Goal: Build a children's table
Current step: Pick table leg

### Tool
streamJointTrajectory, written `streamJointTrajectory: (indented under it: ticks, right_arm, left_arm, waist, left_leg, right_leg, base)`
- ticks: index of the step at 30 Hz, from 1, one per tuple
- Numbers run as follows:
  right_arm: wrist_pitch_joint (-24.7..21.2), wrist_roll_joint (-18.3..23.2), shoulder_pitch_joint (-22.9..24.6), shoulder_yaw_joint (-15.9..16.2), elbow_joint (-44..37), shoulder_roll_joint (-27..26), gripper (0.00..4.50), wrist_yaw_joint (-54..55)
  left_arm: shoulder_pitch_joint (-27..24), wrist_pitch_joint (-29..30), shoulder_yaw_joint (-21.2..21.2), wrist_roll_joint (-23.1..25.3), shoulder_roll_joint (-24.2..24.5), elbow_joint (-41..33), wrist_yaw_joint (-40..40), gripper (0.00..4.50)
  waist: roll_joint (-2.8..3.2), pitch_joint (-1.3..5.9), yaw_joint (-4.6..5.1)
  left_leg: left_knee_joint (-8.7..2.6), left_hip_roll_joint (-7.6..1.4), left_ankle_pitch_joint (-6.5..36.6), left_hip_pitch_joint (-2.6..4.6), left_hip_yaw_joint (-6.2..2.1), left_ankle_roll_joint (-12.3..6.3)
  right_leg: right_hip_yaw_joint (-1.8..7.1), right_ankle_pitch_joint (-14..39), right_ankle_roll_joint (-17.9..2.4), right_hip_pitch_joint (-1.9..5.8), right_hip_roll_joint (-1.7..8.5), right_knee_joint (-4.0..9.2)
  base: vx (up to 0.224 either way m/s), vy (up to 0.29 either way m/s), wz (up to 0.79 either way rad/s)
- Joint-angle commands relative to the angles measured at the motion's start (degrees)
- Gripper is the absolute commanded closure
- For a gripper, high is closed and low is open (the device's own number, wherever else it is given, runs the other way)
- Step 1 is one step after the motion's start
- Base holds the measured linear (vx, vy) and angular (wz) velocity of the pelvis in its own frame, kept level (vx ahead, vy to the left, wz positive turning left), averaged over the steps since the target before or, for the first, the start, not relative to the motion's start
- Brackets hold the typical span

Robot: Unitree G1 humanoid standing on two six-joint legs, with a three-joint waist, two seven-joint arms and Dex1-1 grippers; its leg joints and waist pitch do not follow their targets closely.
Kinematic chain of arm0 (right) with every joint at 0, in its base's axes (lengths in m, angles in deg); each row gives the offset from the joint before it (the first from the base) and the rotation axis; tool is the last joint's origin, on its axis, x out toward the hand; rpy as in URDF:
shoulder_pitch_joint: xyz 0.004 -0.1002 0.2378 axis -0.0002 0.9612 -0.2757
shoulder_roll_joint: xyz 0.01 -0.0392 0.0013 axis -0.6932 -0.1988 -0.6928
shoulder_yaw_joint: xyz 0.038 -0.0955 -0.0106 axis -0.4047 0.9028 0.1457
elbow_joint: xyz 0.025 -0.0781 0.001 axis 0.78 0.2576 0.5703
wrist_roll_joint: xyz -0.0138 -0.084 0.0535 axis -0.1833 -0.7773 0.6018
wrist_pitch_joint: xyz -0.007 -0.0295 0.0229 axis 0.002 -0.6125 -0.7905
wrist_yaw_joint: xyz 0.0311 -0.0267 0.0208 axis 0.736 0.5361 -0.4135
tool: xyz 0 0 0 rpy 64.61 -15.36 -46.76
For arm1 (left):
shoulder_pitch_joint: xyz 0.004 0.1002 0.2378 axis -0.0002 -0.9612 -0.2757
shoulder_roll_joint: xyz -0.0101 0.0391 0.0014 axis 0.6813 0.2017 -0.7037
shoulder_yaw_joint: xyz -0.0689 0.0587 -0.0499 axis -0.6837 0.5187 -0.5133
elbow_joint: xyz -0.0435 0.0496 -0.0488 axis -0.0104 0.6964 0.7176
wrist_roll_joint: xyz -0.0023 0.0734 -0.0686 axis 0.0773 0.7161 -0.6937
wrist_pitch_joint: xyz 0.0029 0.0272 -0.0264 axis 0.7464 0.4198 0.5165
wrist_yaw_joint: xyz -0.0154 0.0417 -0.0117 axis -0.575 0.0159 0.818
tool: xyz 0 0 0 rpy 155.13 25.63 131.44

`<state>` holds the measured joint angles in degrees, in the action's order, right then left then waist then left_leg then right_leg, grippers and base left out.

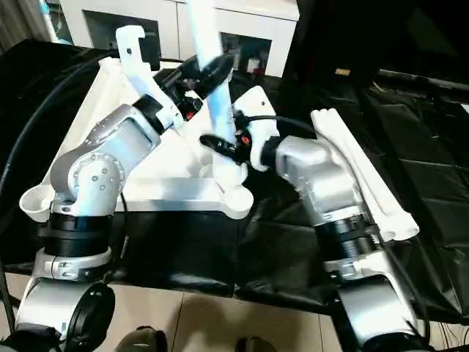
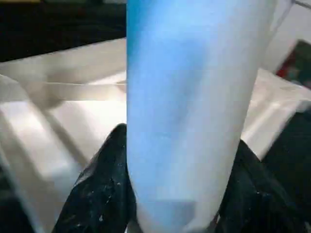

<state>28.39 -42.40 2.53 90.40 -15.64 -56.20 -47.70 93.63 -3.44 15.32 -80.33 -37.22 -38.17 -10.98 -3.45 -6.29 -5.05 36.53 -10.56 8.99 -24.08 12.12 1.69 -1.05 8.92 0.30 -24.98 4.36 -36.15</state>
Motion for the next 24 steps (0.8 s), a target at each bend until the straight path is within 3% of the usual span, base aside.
streamJointTrajectory:
  ticks: [1,13,23,24]
  right_arm:
    - [2.01,-0.79,-1.7,-0.78,0.04,0.01,2.68,1.63]
    - [5.11,-3.39,-2.64,-0.45,1.92,-1.93,2.68,4.02]
    - [7.34,-3.55,-3.43,-1.42,3.13,-2.61,2.68,4.08]
    - [6.89,-2.88,-3.42,-1.78,3.0,-2.77,2.33,3.5]
  left_arm:
    - [0.82,-0.03,-0.71,1.2,-0.25,0.96,-2.41,1.58]
    - [1.36,-1.61,-0.7,1.82,-1.68,1.81,-3.83,2.5]
    - [1.62,-2.77,-1.21,1.51,-0.45,2.06,-2.14,2.73]
    - [1.64,-2.75,-1.35,1.46,-0.42,2.05,-2.08,2.73]
  waist:
    - [-0.08,5.8,0.31]
    - [0.01,5.76,0.45]
    - [0.0,5.85,0.49]
    - [-0.05,5.85,0.49]
  left_leg:
    - [-4.46,-1.92,12.99,2.36,-1.51,1.81]
    - [-4.47,-1.91,12.75,2.3,-1.51,0.92]
    - [-4.41,-1.9,12.27,2.33,-1.45,0.55]
    - [-4.43,-1.92,12.25,2.31,-1.46,0.46]
  right_leg:
    - [1.31,15.29,-8.42,2.69,2.64,4.28]
    - [1.28,13.53,-8.65,2.71,2.54,4.18]
    - [1.32,12.43,-9.14,2.73,2.55,4.01]
    - [1.3,12.38,-9.19,2.78,2.56,3.98]
  base:
    - [0.0,0.0,0.0]
    - [0.0,0.0,0.0]
    - [0.0,0.0,0.0]
    - [0.0,0.0,0.0]
